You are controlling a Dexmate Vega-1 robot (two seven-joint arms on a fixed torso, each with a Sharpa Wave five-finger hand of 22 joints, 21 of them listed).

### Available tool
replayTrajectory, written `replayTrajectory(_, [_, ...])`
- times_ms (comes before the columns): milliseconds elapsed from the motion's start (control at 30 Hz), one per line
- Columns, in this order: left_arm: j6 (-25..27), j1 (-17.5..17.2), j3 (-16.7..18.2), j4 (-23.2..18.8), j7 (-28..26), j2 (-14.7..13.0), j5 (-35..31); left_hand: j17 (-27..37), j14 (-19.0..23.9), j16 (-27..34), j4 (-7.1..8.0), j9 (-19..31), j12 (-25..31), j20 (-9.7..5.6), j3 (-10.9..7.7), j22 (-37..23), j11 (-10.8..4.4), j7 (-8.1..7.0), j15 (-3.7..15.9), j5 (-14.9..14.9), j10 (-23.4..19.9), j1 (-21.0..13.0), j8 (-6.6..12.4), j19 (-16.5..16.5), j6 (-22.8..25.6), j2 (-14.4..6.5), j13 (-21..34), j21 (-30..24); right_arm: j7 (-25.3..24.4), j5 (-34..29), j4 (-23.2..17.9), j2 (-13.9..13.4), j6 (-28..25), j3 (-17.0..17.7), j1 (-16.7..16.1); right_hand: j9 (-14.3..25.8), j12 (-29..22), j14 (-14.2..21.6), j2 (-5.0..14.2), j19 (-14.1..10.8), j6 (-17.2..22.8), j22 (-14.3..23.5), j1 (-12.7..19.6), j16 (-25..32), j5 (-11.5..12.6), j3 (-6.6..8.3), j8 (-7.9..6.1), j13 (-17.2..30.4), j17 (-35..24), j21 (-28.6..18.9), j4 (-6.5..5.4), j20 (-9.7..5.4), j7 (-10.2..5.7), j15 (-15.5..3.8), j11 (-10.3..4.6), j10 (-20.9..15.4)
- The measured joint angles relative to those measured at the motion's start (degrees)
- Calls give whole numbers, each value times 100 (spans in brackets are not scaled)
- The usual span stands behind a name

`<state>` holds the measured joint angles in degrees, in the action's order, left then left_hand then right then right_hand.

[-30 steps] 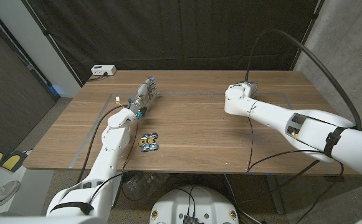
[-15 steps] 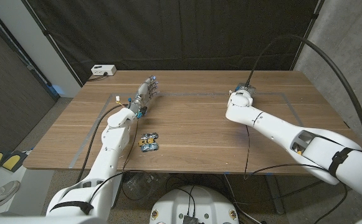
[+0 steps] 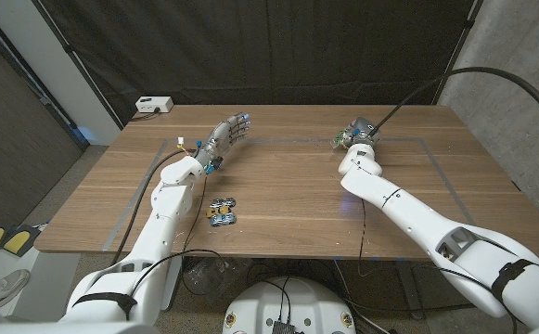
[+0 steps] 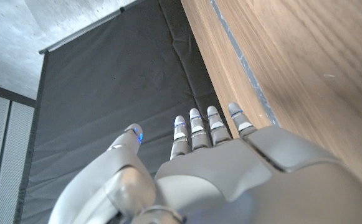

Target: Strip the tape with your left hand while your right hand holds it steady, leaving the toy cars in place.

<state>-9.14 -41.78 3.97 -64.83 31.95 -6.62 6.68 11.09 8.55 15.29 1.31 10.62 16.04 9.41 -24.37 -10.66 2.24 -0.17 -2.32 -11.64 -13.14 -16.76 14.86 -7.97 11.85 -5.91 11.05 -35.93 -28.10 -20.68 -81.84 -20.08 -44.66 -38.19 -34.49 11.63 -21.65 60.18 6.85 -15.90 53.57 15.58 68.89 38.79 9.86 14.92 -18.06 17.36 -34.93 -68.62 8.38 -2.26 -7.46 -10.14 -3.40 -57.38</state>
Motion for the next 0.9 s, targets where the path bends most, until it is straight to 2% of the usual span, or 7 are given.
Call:
replayTrajectory(333, [-120, 133, -93, 128, 451, -16, 94, 53, 540, 155, -151, 20, 99, -13, -83, -15, -61, 122, 116, 43, -512, -251, 108, 278, 568, 101, 3, 0, -547, 321, -291, 31, 1040, 484, -449, 2, -5, 2, 0, -1, 0, -16, 0, -23, 7, 0, -16, 0, -21, -72, 0, 0, 0, 2, 4, -4])
replayTrajectory(600, [-187, 165, -174, 112, 758, -24, 158, 79, 618, 192, -239, 20, 99, 11, -114, -15, -126, 70, 171, 43, -595, -317, 108, 316, 638, 119, 3, -44, -731, 411, -546, -34, 1602, 606, -692, 3, -8, 3, 0, 20, 0, -43, 0, -46, 11, -8, -16, 0, -26, -131, 8, -20, 0, 2, 4, -4])
replayTrajectory(900, [-214, 176, -322, -2, 1064, -66, 208, 106, 1041, 315, -361, 19, 99, -20, -187, -43, -193, 110, 281, 43, -805, -530, 108, 551, 865, 102, 30, -83, -848, 422, -736, -88, 2084, 628, -866, 5, -9, 4, -2, 20, 0, -66, 2, -46, 11, -8, -14, 0, -26, -165, 8, -20, 0, 3, 4, -4])
